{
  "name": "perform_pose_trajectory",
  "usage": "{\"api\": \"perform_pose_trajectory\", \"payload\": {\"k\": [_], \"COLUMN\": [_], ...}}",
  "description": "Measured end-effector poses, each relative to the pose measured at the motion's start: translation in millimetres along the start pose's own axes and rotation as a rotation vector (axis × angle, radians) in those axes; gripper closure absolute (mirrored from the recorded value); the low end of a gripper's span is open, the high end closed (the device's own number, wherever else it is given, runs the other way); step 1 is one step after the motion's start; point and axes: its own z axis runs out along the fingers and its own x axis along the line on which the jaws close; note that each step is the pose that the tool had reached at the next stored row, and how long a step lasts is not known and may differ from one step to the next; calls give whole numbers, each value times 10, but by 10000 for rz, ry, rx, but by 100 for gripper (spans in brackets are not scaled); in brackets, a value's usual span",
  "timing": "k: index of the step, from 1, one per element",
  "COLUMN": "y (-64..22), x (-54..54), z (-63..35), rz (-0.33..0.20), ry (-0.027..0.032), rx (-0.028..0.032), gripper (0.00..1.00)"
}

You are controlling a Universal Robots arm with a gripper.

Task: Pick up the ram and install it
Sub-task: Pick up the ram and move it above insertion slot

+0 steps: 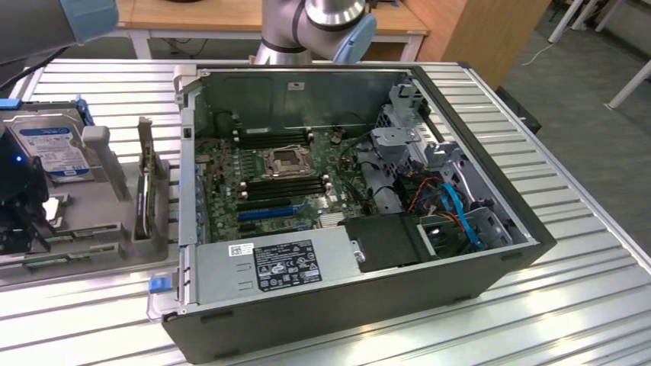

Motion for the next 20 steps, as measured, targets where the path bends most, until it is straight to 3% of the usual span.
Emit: {"api": "perform_pose_trajectory", "payload": {"k": [8,20], "y": [-4,-5], "x": [9,33], "z": [86,91], "rz": [0,2], "ry": [0,-1], "rx": [0,0], "gripper": [71,71]}}
